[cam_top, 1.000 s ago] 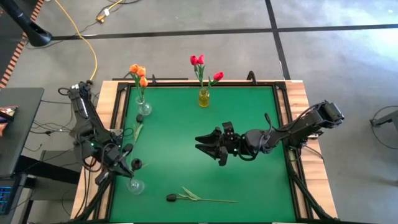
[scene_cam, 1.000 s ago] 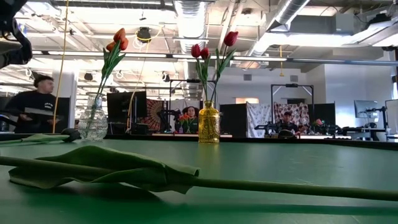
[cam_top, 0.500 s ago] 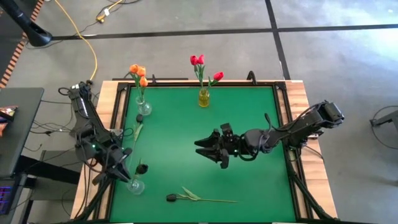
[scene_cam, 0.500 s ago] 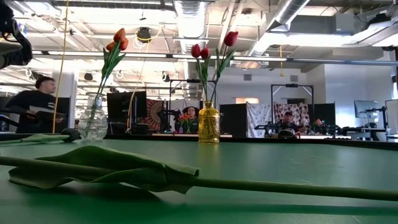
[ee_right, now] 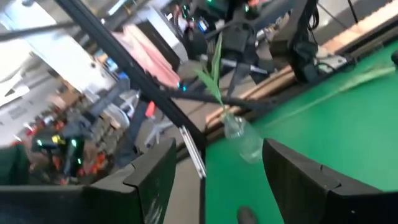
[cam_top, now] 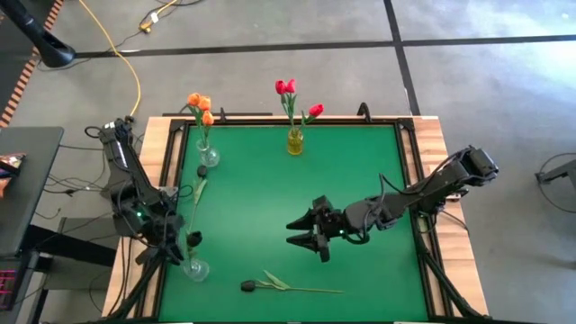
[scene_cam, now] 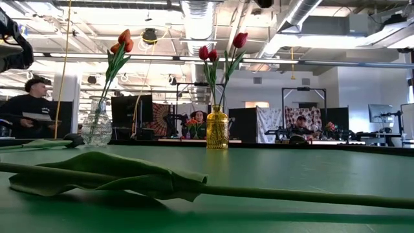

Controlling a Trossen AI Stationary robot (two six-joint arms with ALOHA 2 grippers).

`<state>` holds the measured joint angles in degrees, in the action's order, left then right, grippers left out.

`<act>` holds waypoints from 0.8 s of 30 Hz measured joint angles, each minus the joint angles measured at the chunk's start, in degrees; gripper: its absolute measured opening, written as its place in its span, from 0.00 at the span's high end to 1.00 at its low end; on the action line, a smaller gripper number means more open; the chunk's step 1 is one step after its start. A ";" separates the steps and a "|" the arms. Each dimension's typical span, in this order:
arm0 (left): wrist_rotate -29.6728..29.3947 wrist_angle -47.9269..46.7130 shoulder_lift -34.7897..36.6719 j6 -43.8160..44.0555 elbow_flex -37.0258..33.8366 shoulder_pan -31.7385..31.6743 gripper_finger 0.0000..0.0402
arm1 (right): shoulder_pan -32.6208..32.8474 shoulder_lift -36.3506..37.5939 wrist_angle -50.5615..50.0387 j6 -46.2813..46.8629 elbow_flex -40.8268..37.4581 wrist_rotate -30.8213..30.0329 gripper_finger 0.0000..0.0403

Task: Sort flowers into vase by color
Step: Put the bottom black flower into the bottom transparent vase

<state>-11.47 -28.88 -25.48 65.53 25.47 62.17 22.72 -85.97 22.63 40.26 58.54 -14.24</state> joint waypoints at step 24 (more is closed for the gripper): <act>-5.30 -7.37 11.83 1.11 0.02 -9.97 0.58 | 4.59 -7.70 -12.71 -4.81 2.55 0.94 0.34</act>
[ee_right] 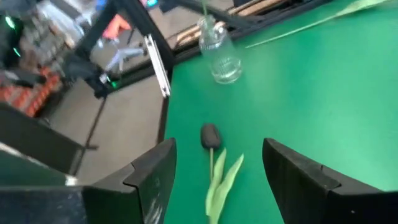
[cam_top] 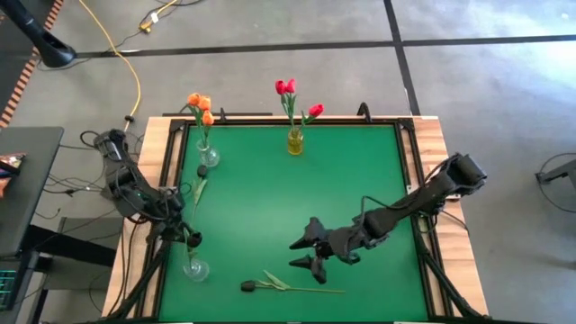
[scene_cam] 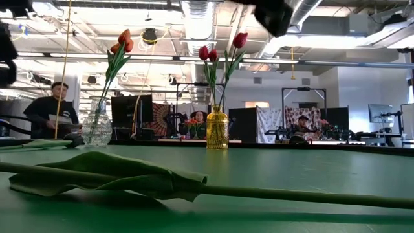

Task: Sort flowers into vase by color
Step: Put the bottom black flower into the bottom transparent vase

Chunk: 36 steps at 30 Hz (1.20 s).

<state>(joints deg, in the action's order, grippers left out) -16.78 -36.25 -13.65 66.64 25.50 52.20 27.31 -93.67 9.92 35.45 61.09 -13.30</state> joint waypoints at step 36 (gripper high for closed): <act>7.08 7.94 -11.58 -31.36 3.43 -35.77 0.58 | 5.48 -18.04 -13.03 -14.43 10.85 -0.30 0.34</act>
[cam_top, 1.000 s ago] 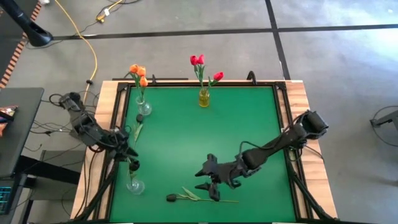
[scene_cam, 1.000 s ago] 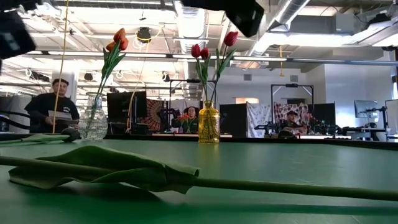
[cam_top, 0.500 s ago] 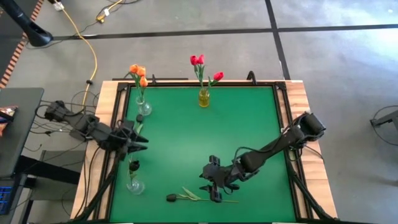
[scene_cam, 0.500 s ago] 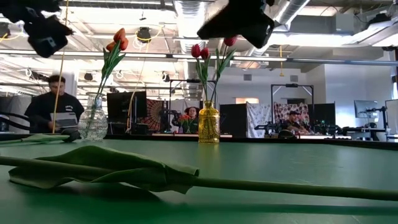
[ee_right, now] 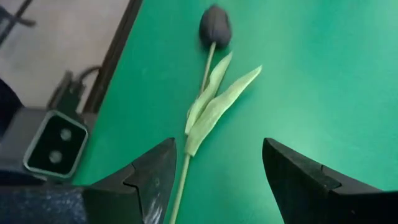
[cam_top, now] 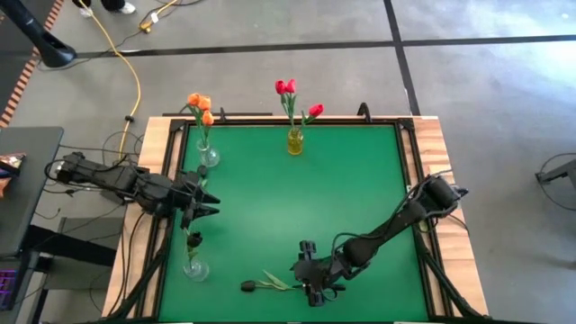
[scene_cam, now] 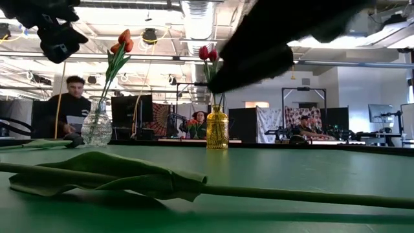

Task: Sort flowers into vase by color
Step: Put the bottom black flower into the bottom transparent vase

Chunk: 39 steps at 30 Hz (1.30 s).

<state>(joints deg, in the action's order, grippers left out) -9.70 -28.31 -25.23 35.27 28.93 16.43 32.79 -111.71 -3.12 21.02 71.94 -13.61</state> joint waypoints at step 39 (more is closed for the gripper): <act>0.33 2.27 -4.88 -2.34 -0.02 -0.09 0.58 | 7.61 -9.56 0.49 17.43 0.20 -6.92 0.74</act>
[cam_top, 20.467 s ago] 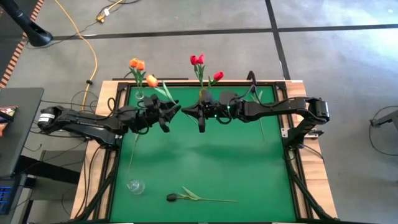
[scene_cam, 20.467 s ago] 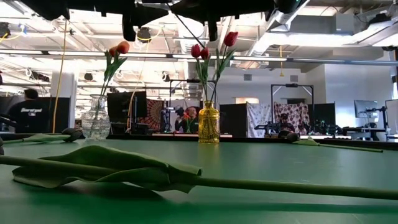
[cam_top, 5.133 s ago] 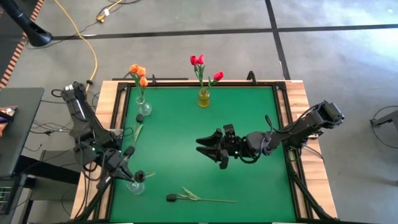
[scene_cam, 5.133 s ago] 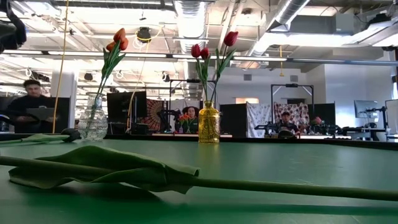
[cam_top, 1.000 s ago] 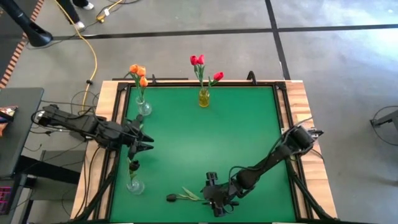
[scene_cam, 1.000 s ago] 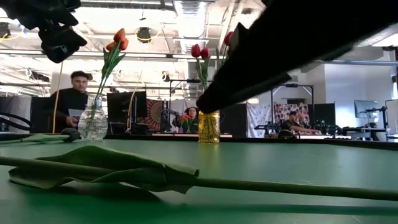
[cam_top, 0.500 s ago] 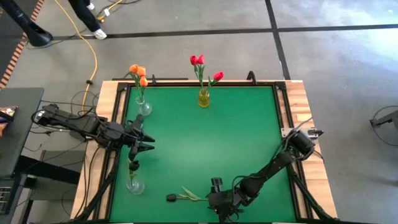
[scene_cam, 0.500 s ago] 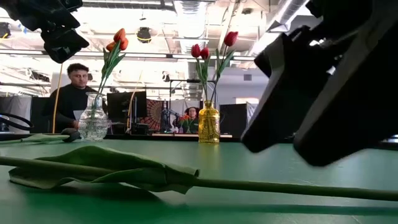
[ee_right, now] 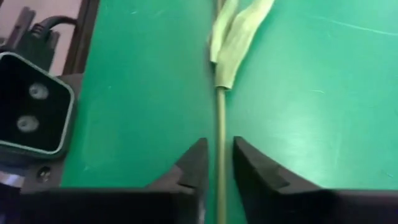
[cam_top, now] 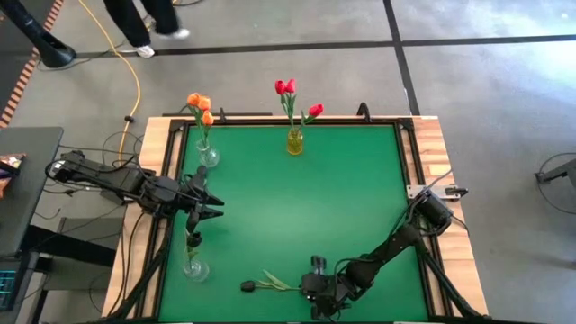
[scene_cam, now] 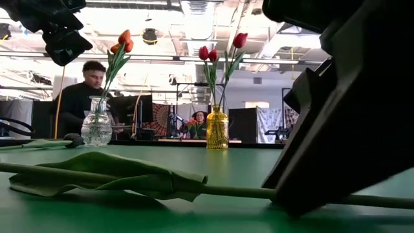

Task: Sort flowers into vase by color
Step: Put the bottom black flower into the bottom transparent vase

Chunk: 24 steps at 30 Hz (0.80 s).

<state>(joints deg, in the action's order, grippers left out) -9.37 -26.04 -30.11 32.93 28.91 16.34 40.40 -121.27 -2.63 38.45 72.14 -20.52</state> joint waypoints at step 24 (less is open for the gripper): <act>-11.73 12.43 0.59 -1.70 -0.02 0.04 0.58 | -9.56 20.33 -22.86 0.82 -1.69 -12.02 0.96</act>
<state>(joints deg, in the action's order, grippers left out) -21.10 -13.61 -29.52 31.23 28.88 16.38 30.85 -100.95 -25.49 39.27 70.45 -32.54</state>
